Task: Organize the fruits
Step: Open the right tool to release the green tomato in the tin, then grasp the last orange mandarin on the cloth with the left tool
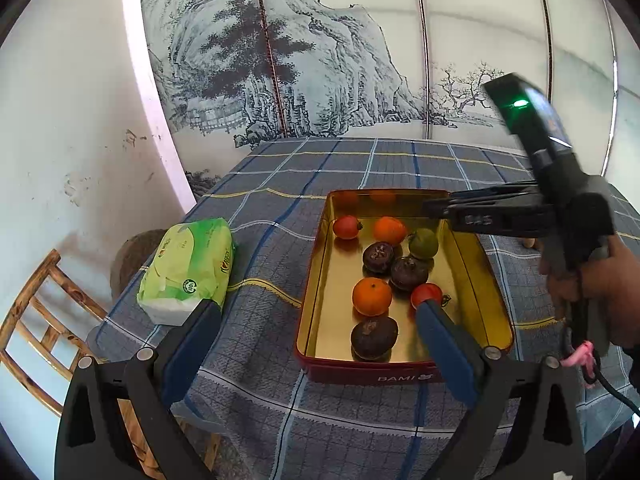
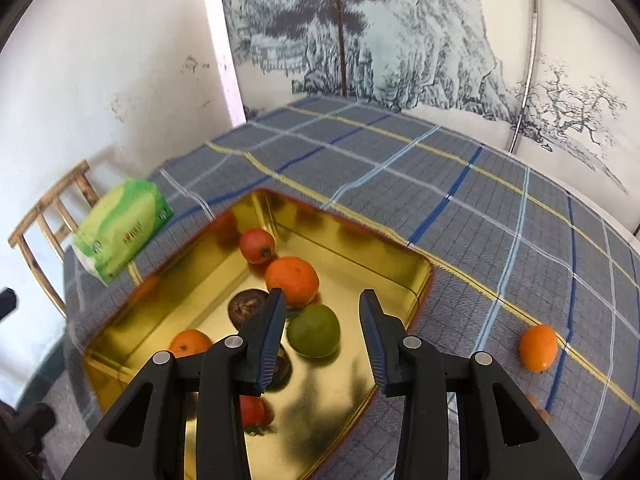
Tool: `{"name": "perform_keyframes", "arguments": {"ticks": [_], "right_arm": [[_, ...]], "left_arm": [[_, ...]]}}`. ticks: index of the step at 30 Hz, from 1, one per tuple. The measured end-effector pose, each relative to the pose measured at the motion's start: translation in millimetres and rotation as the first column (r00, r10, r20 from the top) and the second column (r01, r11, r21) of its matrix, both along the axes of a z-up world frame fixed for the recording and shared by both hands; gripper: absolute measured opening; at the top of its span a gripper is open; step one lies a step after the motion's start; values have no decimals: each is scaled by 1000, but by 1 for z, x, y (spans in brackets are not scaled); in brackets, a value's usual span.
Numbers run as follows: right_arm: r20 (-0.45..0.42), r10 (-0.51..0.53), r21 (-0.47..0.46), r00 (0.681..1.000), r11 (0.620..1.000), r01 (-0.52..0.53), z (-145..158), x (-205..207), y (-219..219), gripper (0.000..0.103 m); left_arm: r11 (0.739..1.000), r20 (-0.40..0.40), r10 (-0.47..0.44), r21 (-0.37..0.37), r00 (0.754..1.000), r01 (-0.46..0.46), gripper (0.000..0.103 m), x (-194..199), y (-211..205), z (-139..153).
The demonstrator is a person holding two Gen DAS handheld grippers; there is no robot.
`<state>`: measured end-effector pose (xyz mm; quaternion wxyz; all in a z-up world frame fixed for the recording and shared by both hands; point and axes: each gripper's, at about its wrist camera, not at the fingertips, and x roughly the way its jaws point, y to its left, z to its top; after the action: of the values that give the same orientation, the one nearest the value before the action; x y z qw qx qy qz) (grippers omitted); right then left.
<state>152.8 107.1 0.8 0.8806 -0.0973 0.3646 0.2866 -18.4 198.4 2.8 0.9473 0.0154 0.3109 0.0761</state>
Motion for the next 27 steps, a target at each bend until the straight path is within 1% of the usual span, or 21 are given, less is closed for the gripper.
{"name": "perform_keyframes", "arguments": {"ticks": [3, 7, 9, 11, 13, 17, 18, 21, 24, 27], "right_arm": [[6, -25, 49, 1000, 998, 25, 6, -16, -25, 40], [4, -81, 78, 997, 994, 80, 4, -34, -68, 47], [9, -123, 69, 992, 990, 122, 1, -42, -95, 49], [15, -178, 33, 984, 984, 178, -5, -50, -129, 50], [8, -225, 20, 974, 974, 224, -10, -53, -160, 51], [-2, -355, -12, 935, 935, 355, -22, -56, -232, 53], [-7, -376, -16, 927, 927, 376, -24, -56, -243, 53], [-30, -457, -13, 889, 889, 457, -31, -56, -289, 55], [-49, -524, -2, 850, 852, 524, -37, -55, -325, 60], [-65, -570, 11, 819, 821, 571, -43, -55, -353, 62]], "left_arm": [[1000, 2, -7, 5, 1000, 7, 98, 0, -5, 1], [1000, 7, -22, 22, 1000, 22, 98, 0, -14, 5], [999, 8, -33, 30, 999, 33, 98, 0, -20, 7], [998, 6, -47, 40, 999, 47, 98, 1, -27, 9], [997, 2, -59, 51, 998, 59, 98, 4, -35, 11], [993, -7, -90, 70, 996, 91, 98, 12, -56, 13], [992, -9, -97, 74, 995, 98, 98, 15, -60, 14], [987, -17, -126, 94, 992, 127, 99, 21, -79, 14], [981, -35, -155, 113, 987, 158, 99, 30, -99, 13], [973, -49, -183, 135, 982, 188, 99, 39, -118, 12]]}}
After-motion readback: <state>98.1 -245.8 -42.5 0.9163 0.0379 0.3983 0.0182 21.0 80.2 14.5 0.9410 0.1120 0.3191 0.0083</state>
